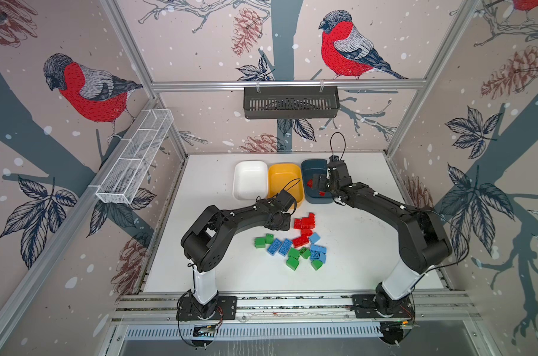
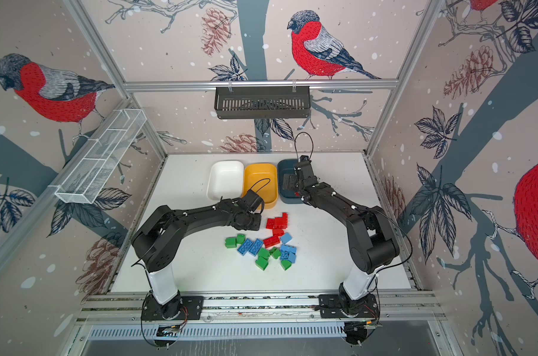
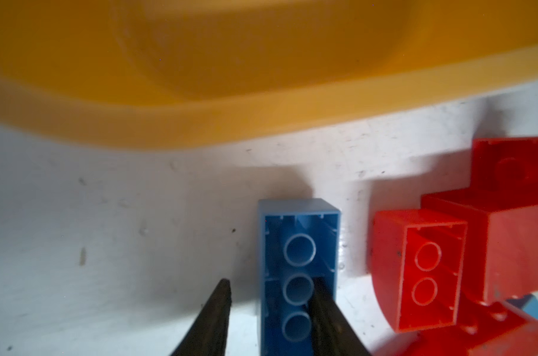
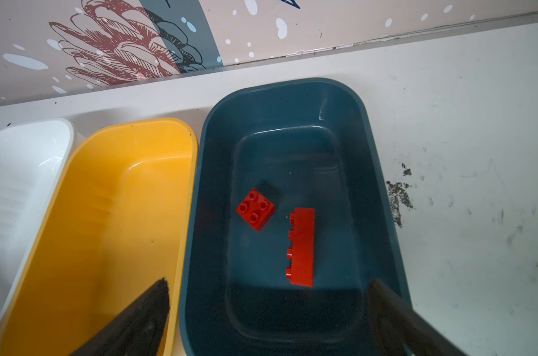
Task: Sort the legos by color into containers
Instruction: 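Lower the left gripper over a blue brick while the right lifts from the teal tub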
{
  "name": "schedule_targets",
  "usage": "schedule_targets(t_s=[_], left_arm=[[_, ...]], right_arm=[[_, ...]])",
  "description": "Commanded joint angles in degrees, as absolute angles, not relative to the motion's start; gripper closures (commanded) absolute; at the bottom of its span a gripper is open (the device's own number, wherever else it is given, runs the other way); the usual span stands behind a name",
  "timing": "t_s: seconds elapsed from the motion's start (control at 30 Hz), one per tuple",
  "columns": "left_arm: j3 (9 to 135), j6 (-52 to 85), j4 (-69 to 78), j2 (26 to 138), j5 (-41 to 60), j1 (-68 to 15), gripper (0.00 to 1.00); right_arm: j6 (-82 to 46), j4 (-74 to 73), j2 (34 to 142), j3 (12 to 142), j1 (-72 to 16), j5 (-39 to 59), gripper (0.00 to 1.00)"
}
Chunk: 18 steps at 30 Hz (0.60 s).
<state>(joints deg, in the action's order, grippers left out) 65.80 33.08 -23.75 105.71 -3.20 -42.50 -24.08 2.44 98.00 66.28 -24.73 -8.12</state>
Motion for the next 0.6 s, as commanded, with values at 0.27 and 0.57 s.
schedule_targets(t_s=[0.27, 0.57], left_arm=[[65.2, 31.4, -23.7, 101.6, -1.9, -42.4, 0.46], [66.7, 29.7, -23.7, 105.5, -0.2, -42.5, 0.40]], right_arm=[[-24.4, 0.0, 97.0, 65.6, -25.4, -10.4, 0.01], [-24.5, 0.0, 97.0, 65.5, -25.6, -10.6, 0.01]])
